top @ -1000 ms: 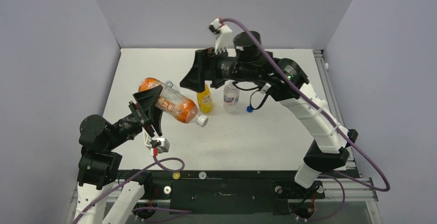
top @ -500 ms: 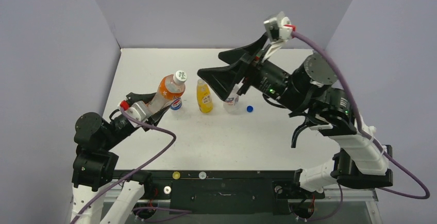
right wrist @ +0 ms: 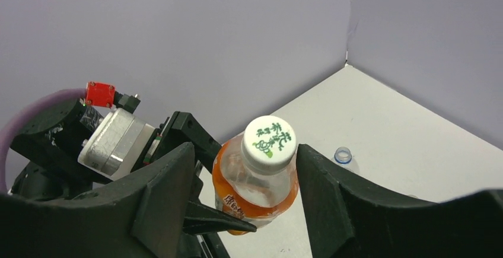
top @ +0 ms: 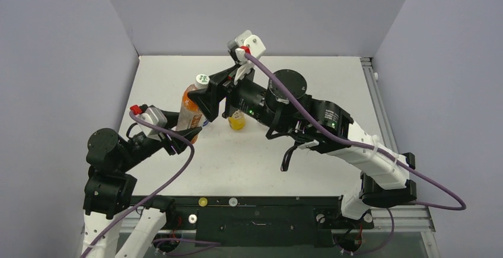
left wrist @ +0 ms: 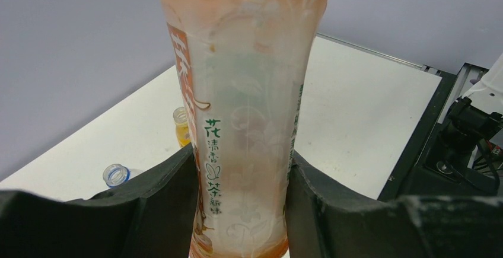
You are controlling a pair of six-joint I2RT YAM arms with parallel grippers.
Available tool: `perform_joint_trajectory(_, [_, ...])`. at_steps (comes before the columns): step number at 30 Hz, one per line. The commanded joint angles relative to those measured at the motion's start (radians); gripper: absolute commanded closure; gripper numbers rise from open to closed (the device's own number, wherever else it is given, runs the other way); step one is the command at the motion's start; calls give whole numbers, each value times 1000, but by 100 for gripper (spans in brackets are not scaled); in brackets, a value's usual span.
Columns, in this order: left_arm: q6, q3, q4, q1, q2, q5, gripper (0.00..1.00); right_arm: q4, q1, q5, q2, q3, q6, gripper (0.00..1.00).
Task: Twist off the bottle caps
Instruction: Unscrew the bottle cap from the plastic bottle.
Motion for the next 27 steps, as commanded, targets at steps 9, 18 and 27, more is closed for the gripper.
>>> perform_joint_trajectory(9, [-28,-11,72,0,-31,44,72,68,-43,-89,24,79,64,56])
perform_joint_trajectory(18, [-38,-3,89,0,-31,39,72,42,-74,-163,56,105,125,54])
perform_joint_trajectory(27, [-117,-6,113,0,-27,56,1,42,-75,-152,65,106,120,100])
